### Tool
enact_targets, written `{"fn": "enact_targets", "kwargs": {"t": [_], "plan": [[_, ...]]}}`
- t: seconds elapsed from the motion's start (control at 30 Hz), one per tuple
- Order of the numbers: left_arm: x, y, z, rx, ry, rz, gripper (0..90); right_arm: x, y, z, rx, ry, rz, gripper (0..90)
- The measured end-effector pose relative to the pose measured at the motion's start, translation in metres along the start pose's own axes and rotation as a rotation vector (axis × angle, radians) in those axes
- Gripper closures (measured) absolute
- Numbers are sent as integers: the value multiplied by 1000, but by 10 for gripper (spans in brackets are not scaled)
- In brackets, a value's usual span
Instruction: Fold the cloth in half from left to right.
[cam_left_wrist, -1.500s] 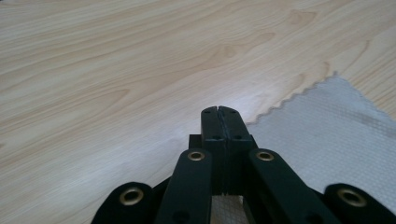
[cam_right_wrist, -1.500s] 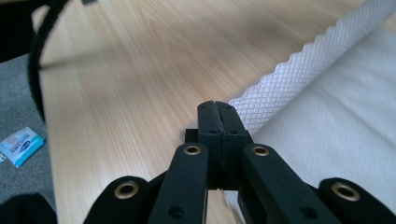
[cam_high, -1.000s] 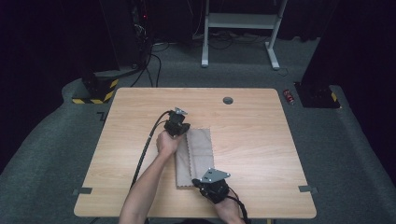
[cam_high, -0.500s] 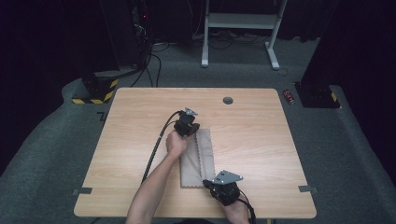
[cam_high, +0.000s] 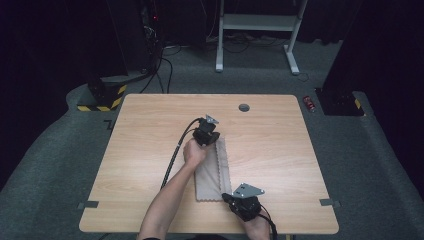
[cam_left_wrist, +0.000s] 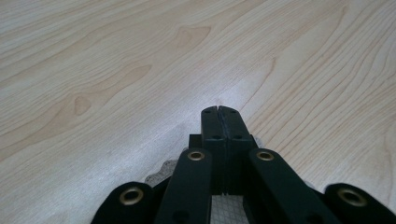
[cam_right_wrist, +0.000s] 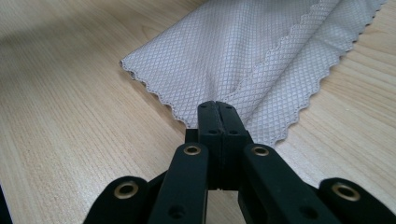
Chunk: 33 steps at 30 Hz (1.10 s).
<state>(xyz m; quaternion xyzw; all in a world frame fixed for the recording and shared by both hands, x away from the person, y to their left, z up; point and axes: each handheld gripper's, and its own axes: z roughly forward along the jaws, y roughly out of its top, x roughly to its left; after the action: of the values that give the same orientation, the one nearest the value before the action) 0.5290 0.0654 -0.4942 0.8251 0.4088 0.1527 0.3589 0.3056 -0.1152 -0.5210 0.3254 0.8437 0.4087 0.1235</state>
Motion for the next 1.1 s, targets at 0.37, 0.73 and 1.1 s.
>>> {"fn": "enact_targets", "kwargs": {"t": [0.37,0.73,1.1], "plan": [[-7,5,10,14,-1,3,896,-8,-1,-6,21,-23,13,898],[-2,6,-1,-46,5,-46,709,-15,4,-16,0,-92,24,748],[-6,-38,-43,-47,58,-24,553,-26,14,-10,9,-69,-9,700]]}}
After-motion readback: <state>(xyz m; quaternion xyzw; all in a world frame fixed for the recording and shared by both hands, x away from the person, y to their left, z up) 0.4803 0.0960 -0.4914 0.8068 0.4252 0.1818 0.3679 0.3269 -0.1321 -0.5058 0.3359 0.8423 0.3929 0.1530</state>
